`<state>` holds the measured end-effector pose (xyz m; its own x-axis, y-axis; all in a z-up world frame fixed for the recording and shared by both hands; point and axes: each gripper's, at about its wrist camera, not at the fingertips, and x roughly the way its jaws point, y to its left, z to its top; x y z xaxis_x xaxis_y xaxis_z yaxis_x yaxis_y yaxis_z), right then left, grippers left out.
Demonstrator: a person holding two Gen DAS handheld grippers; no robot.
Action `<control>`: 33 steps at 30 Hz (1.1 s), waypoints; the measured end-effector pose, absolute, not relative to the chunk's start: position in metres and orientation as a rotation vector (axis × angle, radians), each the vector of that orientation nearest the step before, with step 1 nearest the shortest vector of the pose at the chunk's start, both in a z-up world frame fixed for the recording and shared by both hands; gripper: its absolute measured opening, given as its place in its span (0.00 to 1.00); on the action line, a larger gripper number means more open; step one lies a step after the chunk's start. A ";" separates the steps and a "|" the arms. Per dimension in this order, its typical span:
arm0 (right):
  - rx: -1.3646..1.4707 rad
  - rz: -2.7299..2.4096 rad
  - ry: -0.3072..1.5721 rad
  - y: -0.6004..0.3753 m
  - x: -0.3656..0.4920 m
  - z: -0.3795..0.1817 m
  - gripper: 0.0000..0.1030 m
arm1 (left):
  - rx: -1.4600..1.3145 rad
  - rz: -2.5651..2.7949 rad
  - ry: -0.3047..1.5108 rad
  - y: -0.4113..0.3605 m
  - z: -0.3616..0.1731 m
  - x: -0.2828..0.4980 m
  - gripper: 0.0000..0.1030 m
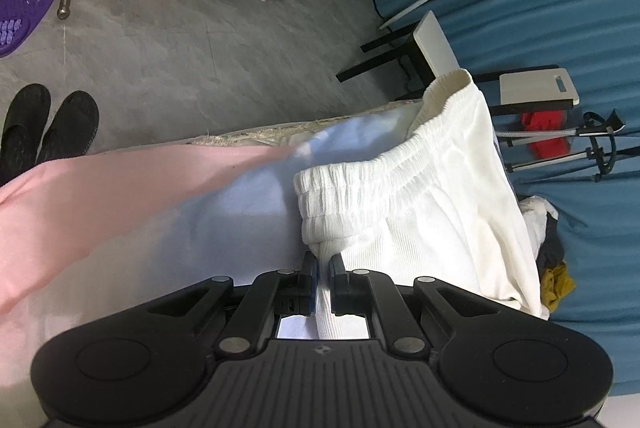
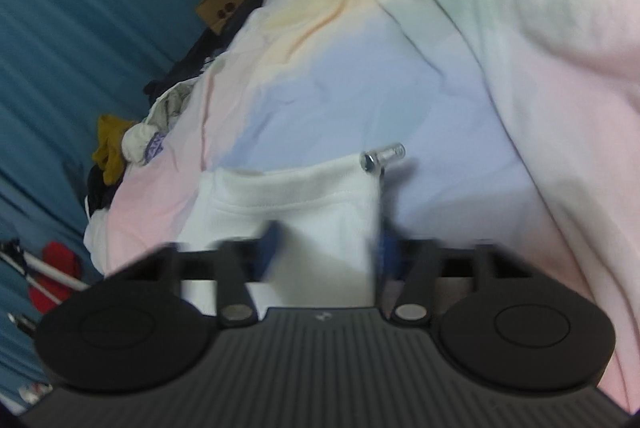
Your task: Fold clothes
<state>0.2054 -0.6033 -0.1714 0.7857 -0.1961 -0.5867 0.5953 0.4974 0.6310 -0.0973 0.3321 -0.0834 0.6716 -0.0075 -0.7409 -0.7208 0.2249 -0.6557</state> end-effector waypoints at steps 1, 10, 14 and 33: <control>0.944 -0.514 0.473 -0.605 0.203 -0.168 0.12 | -1.256 0.553 0.708 0.332 -0.082 -0.097 0.06; 0.955 -0.620 0.342 -0.615 0.160 -0.131 0.07 | -1.233 0.479 0.687 0.327 -0.073 -0.100 0.06; 0.974 -0.702 0.507 -0.627 0.162 -0.157 0.08 | -1.152 0.457 0.785 0.329 -0.077 -0.089 0.07; 0.597 -0.655 0.307 -0.560 0.146 -0.068 0.73 | -0.433 0.362 0.649 0.245 0.019 -0.081 0.75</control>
